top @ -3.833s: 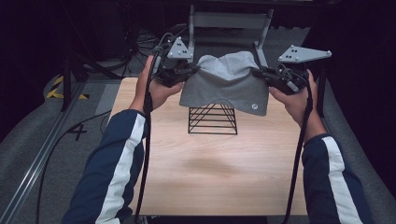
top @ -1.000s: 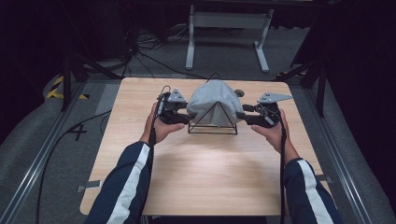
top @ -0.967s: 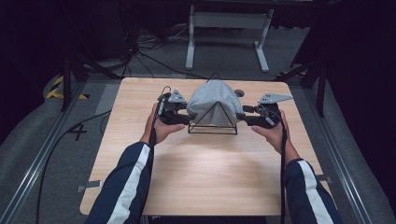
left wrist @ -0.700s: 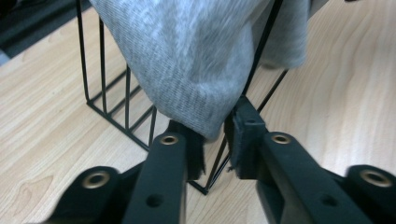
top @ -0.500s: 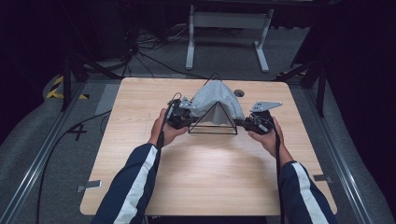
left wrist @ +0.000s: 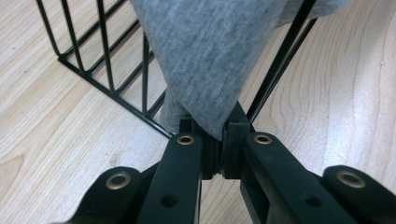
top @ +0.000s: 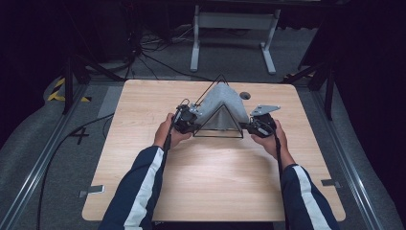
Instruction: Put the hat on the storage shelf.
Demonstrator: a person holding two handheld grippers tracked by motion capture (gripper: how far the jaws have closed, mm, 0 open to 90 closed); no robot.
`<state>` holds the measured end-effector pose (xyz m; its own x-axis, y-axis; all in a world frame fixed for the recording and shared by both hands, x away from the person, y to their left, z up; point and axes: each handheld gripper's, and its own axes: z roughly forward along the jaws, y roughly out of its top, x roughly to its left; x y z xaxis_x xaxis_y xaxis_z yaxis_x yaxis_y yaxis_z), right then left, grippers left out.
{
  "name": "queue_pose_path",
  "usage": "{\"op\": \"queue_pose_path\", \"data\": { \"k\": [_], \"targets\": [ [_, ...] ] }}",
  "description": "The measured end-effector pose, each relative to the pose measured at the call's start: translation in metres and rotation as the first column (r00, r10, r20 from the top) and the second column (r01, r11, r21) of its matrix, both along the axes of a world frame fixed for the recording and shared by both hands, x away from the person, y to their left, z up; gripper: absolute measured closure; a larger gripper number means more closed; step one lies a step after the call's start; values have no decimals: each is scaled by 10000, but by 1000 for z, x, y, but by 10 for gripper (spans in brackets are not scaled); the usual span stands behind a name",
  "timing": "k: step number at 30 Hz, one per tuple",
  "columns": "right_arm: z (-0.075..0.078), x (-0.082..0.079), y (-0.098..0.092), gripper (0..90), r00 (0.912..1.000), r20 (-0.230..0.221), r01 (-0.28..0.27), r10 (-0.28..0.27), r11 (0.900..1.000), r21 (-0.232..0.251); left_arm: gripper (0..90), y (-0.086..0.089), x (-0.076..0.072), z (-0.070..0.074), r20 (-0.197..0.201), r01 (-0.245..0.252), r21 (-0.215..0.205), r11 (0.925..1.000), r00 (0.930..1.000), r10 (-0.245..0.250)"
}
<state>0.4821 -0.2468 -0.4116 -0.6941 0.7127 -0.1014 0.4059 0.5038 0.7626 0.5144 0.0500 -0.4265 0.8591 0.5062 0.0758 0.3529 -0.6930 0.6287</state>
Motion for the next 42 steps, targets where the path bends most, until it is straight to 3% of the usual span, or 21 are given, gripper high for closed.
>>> {"op": "queue_pose_path", "data": {
  "k": [4,6,11,13,14,15,16,19,21,22,23,24,26,27,29,30,32,34,37,40,42],
  "targets": [
    [3,-3,-1,856,9997,-201,-111,119,9991,419,877,-4,-3,2,64,83,565,9984,9999,-87],
    [12,-13,3,858,9989,40,-461,461,9989,-8,876,1,-6,4,-32,163,583,9982,9999,-161],
    [16,-20,1,837,9976,89,-685,685,9977,0,858,5,-11,11,237,95,422,9991,9997,-105],
    [16,-17,1,643,9990,98,-441,443,9989,-165,715,6,-10,11,421,-139,475,9988,9990,119],
    [16,-16,1,568,9996,121,-257,259,9996,-134,637,8,-10,12,334,-287,244,9993,9991,278],
    [18,-15,-1,546,9997,38,-231,231,9996,172,556,13,-8,14,68,-387,-432,9983,9992,390],
    [22,-15,-5,497,9999,2,-164,164,9982,576,494,18,-7,16,-109,-288,-1062,9939,9996,278],
    [35,-13,-16,437,9999,63,-102,93,9878,1557,358,27,-5,25,-254,-163,-2058,9784,9996,113],
    [49,-10,-22,418,9998,173,2,-39,9773,2119,313,33,-2,33,-263,-178,-2328,9724,9996,120],
    [55,-10,-25,416,9996,242,57,-116,9733,2294,309,37,0,40,-272,-249,-2706,9624,9995,182],
    [64,-8,-28,416,9990,384,124,-230,9665,2565,310,43,4,46,-398,-300,-3223,9462,9990,181],
    [64,-8,-28,416,9990,384,124,-230,9665,2565,304,43,4,46,-398,-300,-3223,9462,9990,181],
    [77,-3,-29,414,9978,530,243,-404,9610,2756,304,49,11,54,-539,-606,-3963,9161,9976,427],
    [80,2,-28,414,9973,532,334,-500,9603,2770,307,49,15,56,-592,-763,-4108,9085,9966,570],
    [79,10,-26,408,9979,264,497,-595,9580,2825,302,47,21,56,-709,-892,-4149,9055,9953,656],
    [73,19,-23,401,9980,-122,628,-619,9558,2871,302,44,24,54,-816,-1054,-4183,9021,9936,783],
    [69,23,-21,387,9977,-412,641,-545,9551,2893,302,39,31,47,-1269,-1180,-4292,8955,9895,696],
    [62,29,-18,375,9959,-837,575,-348,9560,2876,308,34,33,42,-1494,-1106,-4273,8973,9875,505],
    [54,33,-16,370,9891,-1468,399,72,9481,3154,344,28,32,36,-1777,-740,-4252,9021,9841,-31],
    [47,33,-18,375,9725,-2043,-215,1119,9165,3994,423,28,29,36,-1944,-235,-4711,8818,9778,-778],
    [45,31,-18,376,9585,-2284,-587,1707,9020,4276,418,29,26,38,-1986,10,-4689,8832,9743,-1065]
  ]
}}
